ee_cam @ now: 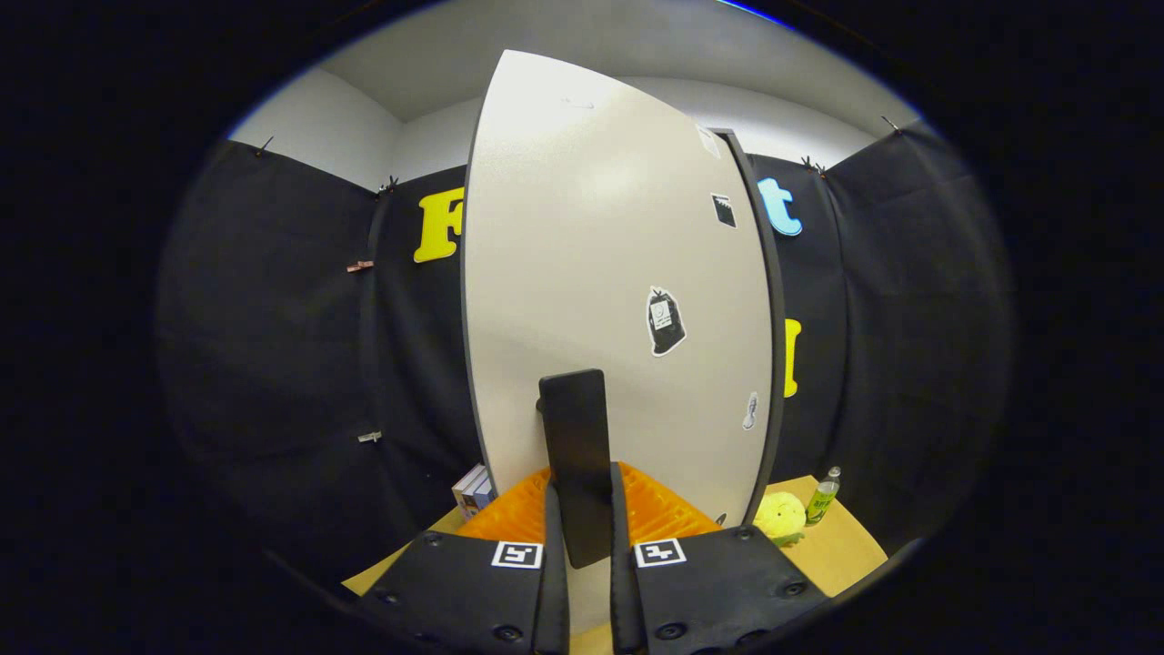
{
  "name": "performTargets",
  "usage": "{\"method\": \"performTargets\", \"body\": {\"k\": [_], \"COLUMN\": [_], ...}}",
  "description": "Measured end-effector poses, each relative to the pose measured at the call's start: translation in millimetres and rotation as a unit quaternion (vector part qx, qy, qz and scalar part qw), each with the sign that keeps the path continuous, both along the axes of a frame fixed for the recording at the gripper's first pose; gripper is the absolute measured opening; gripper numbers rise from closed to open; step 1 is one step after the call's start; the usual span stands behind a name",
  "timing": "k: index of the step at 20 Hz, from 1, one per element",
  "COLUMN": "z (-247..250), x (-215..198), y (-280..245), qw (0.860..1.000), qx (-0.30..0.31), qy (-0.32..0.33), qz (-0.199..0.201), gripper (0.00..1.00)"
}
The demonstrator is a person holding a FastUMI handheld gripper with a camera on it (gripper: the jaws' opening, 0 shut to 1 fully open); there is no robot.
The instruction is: Open the shoe cabinet door, grab the shoes and put them into the shoe cabinet, then close the shoe cabinet door.
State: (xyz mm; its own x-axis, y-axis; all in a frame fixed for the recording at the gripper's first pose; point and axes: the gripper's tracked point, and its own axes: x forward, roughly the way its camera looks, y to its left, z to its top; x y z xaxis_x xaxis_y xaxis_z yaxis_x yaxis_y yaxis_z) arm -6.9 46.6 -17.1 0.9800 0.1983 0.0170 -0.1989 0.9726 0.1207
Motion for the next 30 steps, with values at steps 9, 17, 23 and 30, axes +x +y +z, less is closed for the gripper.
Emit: {"method": "performTargets", "body": {"k": [9, 17, 23, 30], "z": [-1.4, -12.3, -14.7, -14.6], "x": [-38.6, -49.0, -56.3, -76.5], "y": [-91.0, -155.2, -192.0, -223.4], "qw": [0.998, 0.995, 0.993, 0.989], "qx": [0.008, 0.011, 0.003, 0.015], "qy": [0.003, 0.020, 0.024, 0.019], "qz": [-0.061, -0.093, -0.118, -0.144], "gripper": [0.21, 0.21, 0.15, 0.15]}}
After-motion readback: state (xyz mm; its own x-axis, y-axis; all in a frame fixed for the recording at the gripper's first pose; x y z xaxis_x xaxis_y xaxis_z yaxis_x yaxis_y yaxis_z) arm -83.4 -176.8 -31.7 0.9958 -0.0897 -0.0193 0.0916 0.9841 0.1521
